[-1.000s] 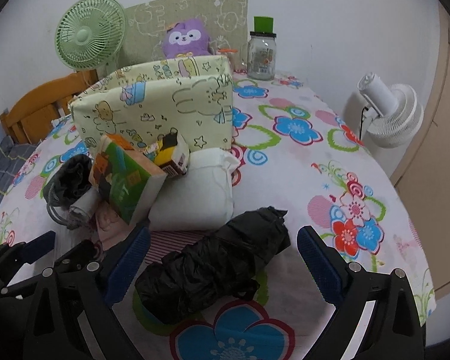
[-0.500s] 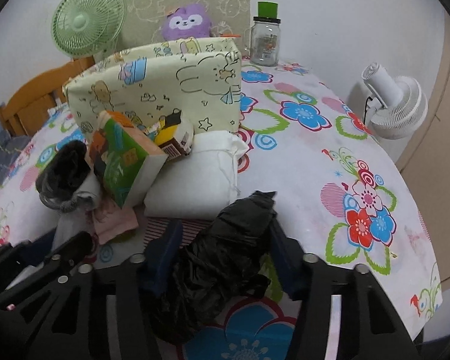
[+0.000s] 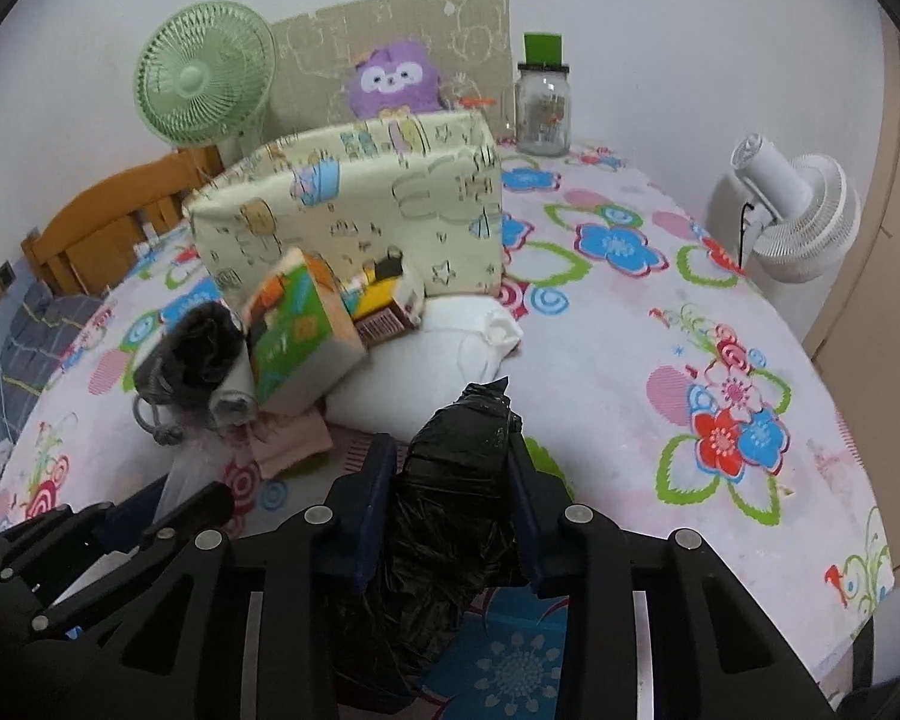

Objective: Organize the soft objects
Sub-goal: 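Lift and carry the clear sleeve and black bundle over the fabric box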

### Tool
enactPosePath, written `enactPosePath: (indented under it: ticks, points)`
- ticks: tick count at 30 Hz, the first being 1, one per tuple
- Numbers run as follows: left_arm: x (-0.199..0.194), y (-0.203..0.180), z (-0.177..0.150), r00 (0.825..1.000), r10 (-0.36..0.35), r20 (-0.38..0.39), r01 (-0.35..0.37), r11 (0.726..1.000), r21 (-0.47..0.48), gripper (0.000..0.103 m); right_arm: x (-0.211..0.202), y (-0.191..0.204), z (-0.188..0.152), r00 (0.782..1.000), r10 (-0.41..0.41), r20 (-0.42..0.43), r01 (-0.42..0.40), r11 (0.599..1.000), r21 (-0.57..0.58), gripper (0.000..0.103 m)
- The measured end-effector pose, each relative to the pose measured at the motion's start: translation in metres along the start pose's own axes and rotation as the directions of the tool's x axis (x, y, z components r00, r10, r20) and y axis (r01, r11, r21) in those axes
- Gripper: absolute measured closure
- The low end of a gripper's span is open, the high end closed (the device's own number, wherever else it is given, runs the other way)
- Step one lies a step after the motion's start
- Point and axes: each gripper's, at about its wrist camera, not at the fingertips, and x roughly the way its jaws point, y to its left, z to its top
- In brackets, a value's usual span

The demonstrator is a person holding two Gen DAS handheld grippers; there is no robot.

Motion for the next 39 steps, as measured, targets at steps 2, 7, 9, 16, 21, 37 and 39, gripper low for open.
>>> enactPosePath:
  ticks: [2,7,9,16,21,37,39]
  points:
    - [-0.004,0.001,0.000,1.000,0.000,0.009,0.000,1.000,-0.001,0.084,-0.006,0.001,0.003,1.000,-0.001,0.018,0.001,1.000,0.001,0.064]
    - [-0.015,0.000,0.006,0.999,-0.006,0.034,0.006,1.000,0.001,0.084,-0.017,0.002,0.010,0.999,0.001,0.043,-0.002,1.000,0.007,0.064]
    - [-0.019,0.000,0.009,0.999,-0.010,0.041,0.010,1.000,-0.001,0.084,-0.021,0.001,0.014,0.999,0.004,0.052,-0.004,1.000,0.009,0.064]
    - [-0.033,-0.003,0.017,0.998,-0.010,0.069,0.010,1.000,0.000,0.084,-0.034,-0.001,0.025,0.997,0.014,0.080,-0.014,1.000,0.005,0.064]
    - [-0.044,-0.007,0.023,0.996,-0.011,0.089,0.011,1.000,0.005,0.084,-0.046,-0.002,0.032,0.995,0.013,0.103,-0.013,1.000,0.002,0.064]
    - [-0.093,-0.016,0.044,0.981,-0.018,0.194,0.013,0.999,0.029,0.084,-0.094,-0.007,0.057,0.976,0.008,0.216,-0.008,1.000,0.000,0.064]
    - [-0.097,-0.018,0.045,0.979,-0.020,0.201,0.013,0.999,0.034,0.084,-0.098,-0.008,0.060,0.975,0.006,0.224,-0.007,1.000,0.001,0.064]
